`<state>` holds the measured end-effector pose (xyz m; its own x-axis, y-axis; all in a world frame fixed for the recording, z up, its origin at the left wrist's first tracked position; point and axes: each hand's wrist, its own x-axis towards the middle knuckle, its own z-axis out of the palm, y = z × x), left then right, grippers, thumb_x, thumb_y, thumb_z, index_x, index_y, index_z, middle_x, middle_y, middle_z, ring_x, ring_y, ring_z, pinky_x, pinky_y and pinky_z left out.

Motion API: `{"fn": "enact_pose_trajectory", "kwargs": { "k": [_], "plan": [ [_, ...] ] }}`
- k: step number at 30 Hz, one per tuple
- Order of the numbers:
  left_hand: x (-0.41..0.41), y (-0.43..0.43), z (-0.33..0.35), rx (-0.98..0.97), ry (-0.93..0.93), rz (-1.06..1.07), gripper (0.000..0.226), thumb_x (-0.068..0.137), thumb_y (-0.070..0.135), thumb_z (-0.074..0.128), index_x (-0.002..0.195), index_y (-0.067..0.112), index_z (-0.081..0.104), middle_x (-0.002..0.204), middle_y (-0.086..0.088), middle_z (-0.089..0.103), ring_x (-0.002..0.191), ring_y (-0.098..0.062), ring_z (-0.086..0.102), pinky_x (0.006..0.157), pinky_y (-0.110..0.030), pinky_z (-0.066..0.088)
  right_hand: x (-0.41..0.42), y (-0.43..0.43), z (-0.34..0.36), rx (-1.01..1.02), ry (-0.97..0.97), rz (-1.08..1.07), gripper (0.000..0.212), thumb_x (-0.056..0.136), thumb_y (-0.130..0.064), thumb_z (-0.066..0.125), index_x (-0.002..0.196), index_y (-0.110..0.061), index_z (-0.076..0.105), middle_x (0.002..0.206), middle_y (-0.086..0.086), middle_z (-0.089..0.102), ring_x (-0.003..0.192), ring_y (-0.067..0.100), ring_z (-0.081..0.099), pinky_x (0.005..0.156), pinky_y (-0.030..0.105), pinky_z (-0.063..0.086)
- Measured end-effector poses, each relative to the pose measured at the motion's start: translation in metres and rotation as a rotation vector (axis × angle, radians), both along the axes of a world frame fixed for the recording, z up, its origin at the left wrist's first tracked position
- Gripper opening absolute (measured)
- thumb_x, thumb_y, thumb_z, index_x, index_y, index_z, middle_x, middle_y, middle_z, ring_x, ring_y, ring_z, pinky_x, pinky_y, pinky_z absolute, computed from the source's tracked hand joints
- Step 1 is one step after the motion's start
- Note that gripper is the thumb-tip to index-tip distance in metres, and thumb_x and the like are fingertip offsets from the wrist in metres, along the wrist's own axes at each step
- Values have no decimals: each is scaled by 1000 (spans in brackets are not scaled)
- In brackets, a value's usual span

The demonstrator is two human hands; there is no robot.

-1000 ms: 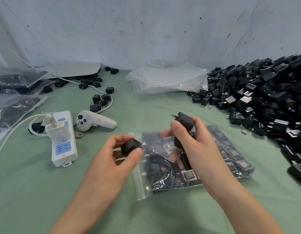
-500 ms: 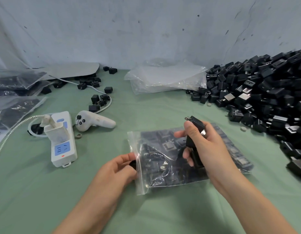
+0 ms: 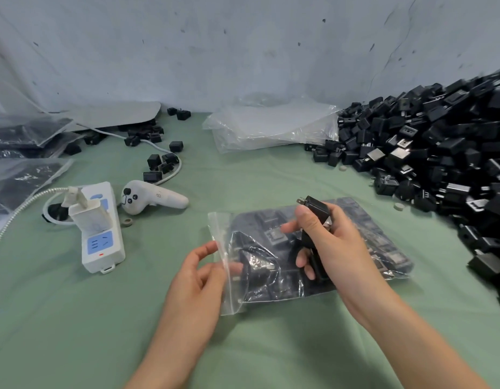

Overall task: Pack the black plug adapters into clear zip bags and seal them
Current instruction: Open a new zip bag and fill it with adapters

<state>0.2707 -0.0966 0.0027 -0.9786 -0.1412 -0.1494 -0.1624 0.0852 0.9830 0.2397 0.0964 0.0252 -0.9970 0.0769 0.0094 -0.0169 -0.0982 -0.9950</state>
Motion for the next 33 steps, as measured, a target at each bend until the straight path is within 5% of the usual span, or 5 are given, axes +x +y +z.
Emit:
{"fn": "enact_pose_trajectory", "kwargs": {
  "k": [5,12,16,25,33],
  "plan": [
    [2,-1,7,-30,16,11,24,96,45,53,104,23,61,84,10,77,64,5,64,65,-20,44,2,0,-2,-4,0,-1,31,95,-44,63,112,-21,52,98,-1,76,46,17,54,39,25,41],
    [2,8,5,-135,41,-74,21,96,20,57,95,0,54,86,14,77,64,0,61,55,-6,41,4,-1,2,11,-1,3,32,94,-45,63,112,-21,53,99,-1,76,48,17,55,39,26,41],
    [1,8,3,-166,11,-135,12,100,19,49,95,8,49,94,19,76,80,-21,65,64,-17,47,5,0,8,62,35,35,31,94,-44,64,113,-22,53,99,-2,76,47,18,56,38,25,41],
    [-3,6,9,-101,38,-64,10,90,20,58,96,12,55,91,12,77,65,3,60,61,-11,45,2,12,12,214,9,32,24,95,-46,64,109,-30,52,96,-7,75,47,18,56,40,27,42],
    [-3,20,13,-236,156,-98,10,91,31,54,100,30,56,102,24,72,86,-10,67,86,-39,52,3,15,7,538,26,113,18,89,-58,62,96,-48,48,91,-17,74,48,10,61,42,16,40]
  ]
}}
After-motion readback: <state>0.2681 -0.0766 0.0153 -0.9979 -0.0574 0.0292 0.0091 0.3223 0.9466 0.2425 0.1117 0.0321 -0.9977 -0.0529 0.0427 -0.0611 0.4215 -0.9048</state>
